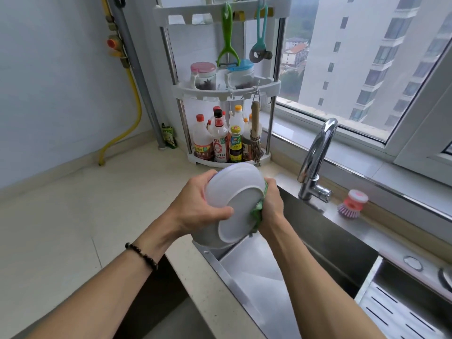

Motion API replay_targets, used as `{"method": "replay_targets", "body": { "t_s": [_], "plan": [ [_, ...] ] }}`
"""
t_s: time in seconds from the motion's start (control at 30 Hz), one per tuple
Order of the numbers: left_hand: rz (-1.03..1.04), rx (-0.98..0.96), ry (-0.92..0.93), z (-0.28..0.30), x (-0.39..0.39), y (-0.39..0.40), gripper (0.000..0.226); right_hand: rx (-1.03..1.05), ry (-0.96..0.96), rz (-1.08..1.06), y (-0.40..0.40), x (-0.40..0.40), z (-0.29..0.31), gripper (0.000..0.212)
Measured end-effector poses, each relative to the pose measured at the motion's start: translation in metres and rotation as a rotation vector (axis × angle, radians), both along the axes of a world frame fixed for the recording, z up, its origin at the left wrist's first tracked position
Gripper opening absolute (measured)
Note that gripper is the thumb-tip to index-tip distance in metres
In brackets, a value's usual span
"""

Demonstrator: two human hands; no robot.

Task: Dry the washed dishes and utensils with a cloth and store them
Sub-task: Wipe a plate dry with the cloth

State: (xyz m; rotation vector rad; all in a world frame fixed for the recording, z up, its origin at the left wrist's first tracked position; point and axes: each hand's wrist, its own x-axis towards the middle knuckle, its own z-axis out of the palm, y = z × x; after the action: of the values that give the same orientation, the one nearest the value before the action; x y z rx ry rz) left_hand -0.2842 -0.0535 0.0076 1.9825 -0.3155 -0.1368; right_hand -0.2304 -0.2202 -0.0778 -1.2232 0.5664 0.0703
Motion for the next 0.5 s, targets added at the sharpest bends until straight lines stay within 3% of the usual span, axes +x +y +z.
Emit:
{"method": "replay_targets", "body": {
  "t_s": [0.1,0.17,0.23,0.37,0.43,0.5],
  "plan": [
    [-0.076,0.106,0.178,0.007,0.007,0.009,0.075,-0.33,-0.16,0.065,-0.003,-0.002,0.009,0.044],
    [-0.117,0.258,0.161,0.009,0.01,0.004,0.059,-0.629,-0.326,0.219,0.004,-0.006,0.016,0.054],
    [-0.142,0.365,0.104,0.007,0.011,-0.005,0.046,-0.777,-0.431,0.267,0.01,-0.008,0.018,0.057],
    [-0.045,0.46,0.014,-0.005,0.012,-0.01,0.047,-0.558,-0.509,0.247,0.028,-0.028,0.016,0.043],
    [0.025,0.477,-0.011,-0.01,0.011,-0.013,0.05,-0.598,-0.515,0.316,0.04,-0.036,0.006,0.051],
    [0.027,0.531,-0.059,-0.014,0.004,-0.015,0.05,-0.458,-0.448,0.319,0.037,-0.036,0.003,0.042]
  ]
}}
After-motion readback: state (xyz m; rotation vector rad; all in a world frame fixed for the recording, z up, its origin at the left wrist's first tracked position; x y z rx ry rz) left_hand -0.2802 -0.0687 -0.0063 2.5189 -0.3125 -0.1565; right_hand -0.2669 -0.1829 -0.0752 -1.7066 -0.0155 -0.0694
